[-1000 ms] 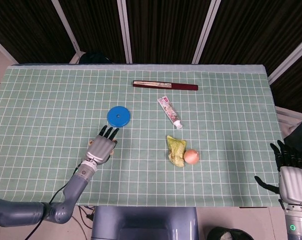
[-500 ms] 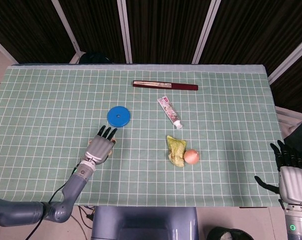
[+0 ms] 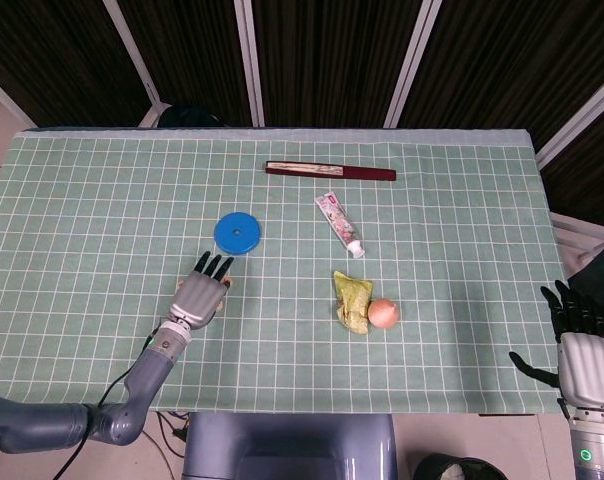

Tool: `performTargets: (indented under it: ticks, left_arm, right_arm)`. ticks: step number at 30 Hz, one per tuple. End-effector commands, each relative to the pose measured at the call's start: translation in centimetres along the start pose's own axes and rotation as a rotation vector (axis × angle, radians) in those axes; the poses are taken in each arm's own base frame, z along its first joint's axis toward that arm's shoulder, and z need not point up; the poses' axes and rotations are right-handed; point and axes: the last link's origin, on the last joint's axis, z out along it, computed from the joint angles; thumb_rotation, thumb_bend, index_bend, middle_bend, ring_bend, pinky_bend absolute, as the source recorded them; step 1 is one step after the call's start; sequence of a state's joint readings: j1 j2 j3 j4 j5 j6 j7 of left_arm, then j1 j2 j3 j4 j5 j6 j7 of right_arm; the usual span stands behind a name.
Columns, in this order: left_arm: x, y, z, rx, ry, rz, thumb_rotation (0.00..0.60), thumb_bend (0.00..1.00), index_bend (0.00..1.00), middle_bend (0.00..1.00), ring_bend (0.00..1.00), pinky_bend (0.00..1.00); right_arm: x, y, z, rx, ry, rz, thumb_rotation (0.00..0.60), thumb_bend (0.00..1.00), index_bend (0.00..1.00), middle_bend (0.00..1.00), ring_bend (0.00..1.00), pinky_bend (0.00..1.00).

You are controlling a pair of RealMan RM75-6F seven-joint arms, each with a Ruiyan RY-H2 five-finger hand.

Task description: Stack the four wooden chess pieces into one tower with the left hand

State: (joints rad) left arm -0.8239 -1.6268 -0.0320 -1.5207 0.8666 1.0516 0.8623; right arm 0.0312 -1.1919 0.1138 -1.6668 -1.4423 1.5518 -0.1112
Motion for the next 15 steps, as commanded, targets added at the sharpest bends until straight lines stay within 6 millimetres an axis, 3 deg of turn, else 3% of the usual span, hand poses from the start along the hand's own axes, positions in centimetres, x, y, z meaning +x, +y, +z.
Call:
performTargets:
  ticks: [1,15]
  left_arm:
    - [-0.03,0.01,0.0,0.0,0.0,0.004,0.6,0.31,0.49,0.0,0.0,0.0]
    - [-0.17,0.1,-0.01,0.003,-0.005,0.016,0.6,0.31,0.47,0.0,0.0,0.0]
  right_arm:
    - [0.0,0.0,0.0,0.0,0.0,0.0,0.6,0.23,0.08,0.01,0.0,0.0]
    - [0.01,0.02,0.02,-0.002,0.001,0.0,0.6,0.23,0.08,0.01,0.0,0.0]
